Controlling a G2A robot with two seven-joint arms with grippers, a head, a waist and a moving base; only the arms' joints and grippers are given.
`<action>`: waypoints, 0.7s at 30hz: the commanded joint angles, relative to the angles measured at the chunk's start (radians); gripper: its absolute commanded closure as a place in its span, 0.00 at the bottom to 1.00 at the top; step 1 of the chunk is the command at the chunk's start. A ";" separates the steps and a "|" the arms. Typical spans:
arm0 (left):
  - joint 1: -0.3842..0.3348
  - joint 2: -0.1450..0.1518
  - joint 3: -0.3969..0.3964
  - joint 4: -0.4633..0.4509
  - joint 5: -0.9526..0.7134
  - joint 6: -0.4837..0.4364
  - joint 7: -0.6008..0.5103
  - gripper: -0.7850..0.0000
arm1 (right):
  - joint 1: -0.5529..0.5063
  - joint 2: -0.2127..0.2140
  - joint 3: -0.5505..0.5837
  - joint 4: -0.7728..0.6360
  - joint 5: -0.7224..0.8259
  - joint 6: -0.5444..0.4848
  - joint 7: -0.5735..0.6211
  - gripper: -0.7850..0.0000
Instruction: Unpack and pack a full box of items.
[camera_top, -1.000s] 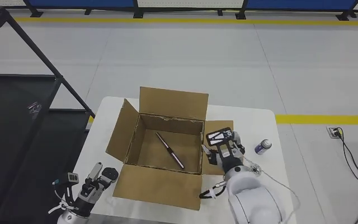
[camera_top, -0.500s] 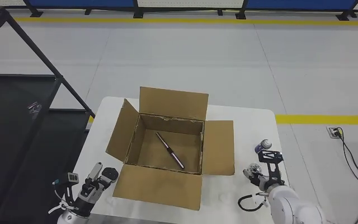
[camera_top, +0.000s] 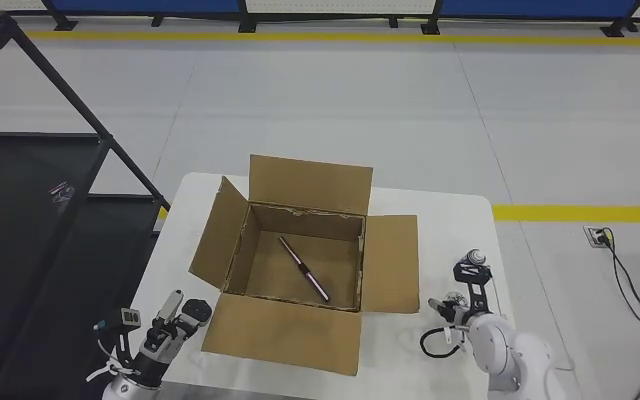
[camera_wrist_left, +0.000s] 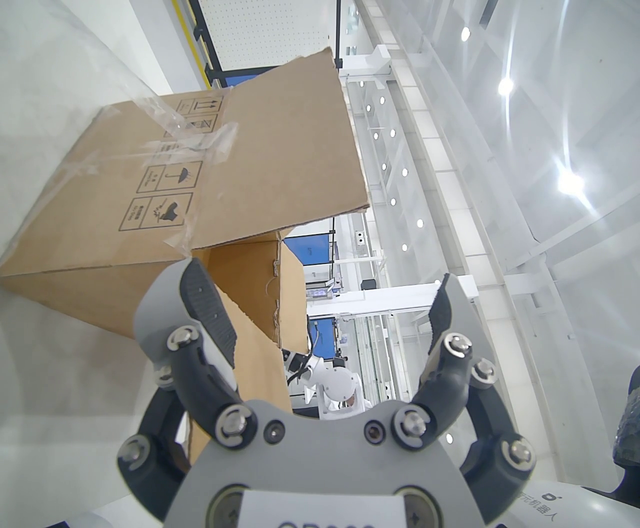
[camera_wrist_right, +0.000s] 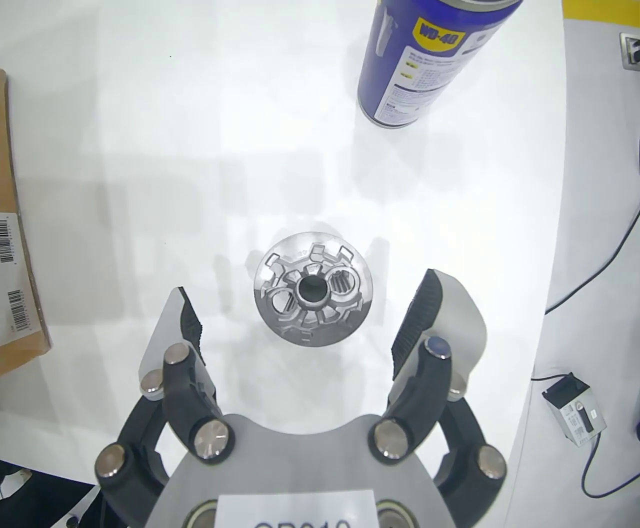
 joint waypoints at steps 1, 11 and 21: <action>0.000 0.000 0.000 0.000 0.000 0.000 0.000 0.00 | 0.015 0.001 -0.002 0.018 0.003 0.001 0.010 0.78; 0.000 0.000 0.000 0.000 0.000 0.000 0.000 0.00 | 0.004 0.007 -0.001 -0.072 0.012 0.021 -0.016 1.00; 0.000 0.000 0.000 0.000 0.000 0.000 0.000 0.00 | -0.068 0.001 -0.166 -0.520 -0.202 0.118 -0.127 1.00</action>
